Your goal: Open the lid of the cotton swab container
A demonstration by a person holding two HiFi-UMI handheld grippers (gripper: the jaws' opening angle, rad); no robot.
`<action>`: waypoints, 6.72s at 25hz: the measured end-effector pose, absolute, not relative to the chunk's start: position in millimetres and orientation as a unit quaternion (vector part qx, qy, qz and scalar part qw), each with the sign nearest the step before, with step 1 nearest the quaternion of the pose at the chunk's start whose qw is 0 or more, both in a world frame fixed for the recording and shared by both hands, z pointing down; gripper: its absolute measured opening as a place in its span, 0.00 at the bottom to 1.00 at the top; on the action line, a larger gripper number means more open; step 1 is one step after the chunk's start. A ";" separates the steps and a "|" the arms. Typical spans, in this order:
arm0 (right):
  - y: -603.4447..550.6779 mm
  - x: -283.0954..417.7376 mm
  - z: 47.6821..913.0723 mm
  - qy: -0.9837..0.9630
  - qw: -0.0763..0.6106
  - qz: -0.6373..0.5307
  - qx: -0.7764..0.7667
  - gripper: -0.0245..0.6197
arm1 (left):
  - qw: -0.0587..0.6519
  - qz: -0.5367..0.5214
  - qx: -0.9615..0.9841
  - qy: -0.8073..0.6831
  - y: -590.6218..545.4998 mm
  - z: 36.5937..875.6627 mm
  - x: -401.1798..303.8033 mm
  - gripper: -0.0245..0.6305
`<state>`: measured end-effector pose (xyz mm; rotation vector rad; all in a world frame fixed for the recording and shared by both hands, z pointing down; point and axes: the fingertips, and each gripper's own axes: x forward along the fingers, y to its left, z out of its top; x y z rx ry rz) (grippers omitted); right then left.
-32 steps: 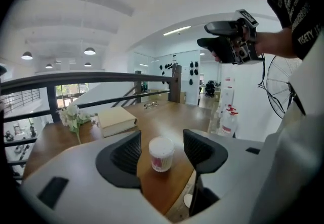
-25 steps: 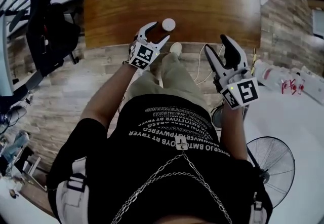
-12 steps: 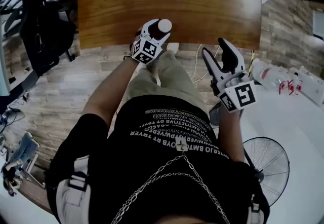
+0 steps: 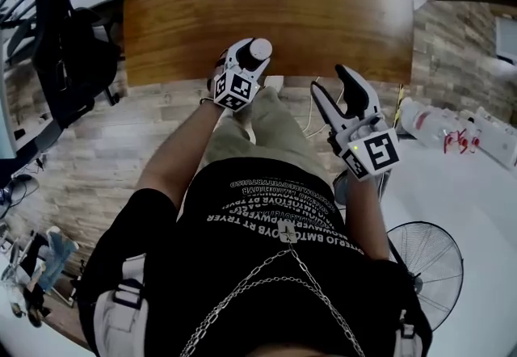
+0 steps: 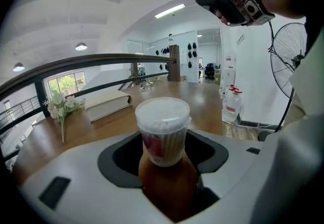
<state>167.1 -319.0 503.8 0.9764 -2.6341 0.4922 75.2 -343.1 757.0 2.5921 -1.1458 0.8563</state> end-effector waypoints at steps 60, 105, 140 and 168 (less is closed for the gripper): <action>-248.8 -20.8 414.6 -0.936 0.256 0.100 0.220 0.48 | 0.070 0.342 0.878 -0.326 -246.3 456.3 -1.9 0.44; -261.6 17.1 415.9 -0.913 0.111 0.228 0.320 0.45 | 0.048 0.286 0.880 -0.376 -246.7 452.1 22.9 0.41; -238.4 20.3 338.8 -0.961 0.029 0.011 0.276 0.35 | 0.081 0.199 0.921 -0.327 -247.2 423.0 18.6 0.41; -230.2 100.6 338.6 -0.920 0.049 0.065 0.383 0.09 | 0.028 0.125 0.904 -0.408 -236.1 348.4 -54.9 0.42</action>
